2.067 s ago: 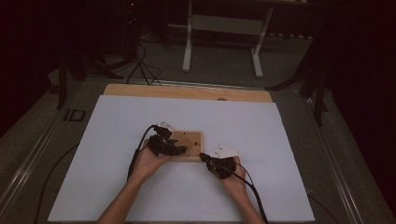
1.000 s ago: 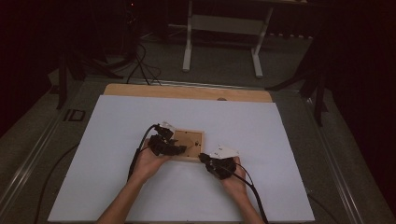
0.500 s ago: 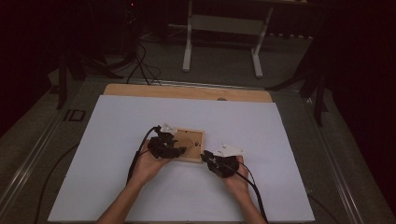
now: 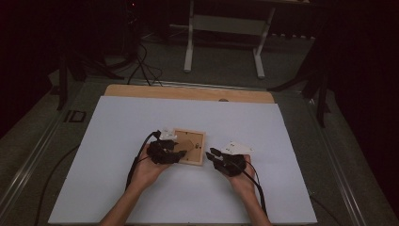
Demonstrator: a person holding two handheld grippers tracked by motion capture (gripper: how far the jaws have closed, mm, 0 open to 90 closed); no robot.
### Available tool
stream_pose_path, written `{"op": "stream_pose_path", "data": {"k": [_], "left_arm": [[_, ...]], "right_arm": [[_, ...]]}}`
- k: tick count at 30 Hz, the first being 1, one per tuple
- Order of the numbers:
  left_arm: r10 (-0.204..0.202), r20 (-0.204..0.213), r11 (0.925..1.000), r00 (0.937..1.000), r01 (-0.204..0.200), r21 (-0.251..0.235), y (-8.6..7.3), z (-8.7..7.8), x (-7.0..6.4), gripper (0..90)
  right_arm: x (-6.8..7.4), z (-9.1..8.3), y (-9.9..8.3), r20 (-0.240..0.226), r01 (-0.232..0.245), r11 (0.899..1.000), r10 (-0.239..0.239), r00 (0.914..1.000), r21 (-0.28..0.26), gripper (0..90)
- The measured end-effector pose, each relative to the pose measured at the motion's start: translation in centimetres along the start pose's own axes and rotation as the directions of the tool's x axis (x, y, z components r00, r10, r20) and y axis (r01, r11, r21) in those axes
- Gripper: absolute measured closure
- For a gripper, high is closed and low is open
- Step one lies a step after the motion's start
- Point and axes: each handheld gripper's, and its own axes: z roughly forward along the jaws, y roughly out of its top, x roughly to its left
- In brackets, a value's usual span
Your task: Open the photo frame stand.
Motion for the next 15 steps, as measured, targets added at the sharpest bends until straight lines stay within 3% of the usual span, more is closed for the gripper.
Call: {"op": "stream_pose_path", "data": {"k": [9, 15], "left_arm": [[0.032, -0.032, 0.9989, 0.9990, -0.033, -0.035, -0.6, -0.3, -0.7, 52.8], [0.078, -0.075, 0.9949, 0.9941, -0.083, -0.057, -1.1, -0.6, -1.6, 52.8]], "right_arm": [[-0.1, -0.3, 0.7, -0.017, -0.009, 1.000, 0.009, 0.9998, 0.002, 62.3], [0.0, -0.4, 0.9, -0.025, -0.013, 1.000, 0.013, 0.9996, 0.009, 59.1]]}}
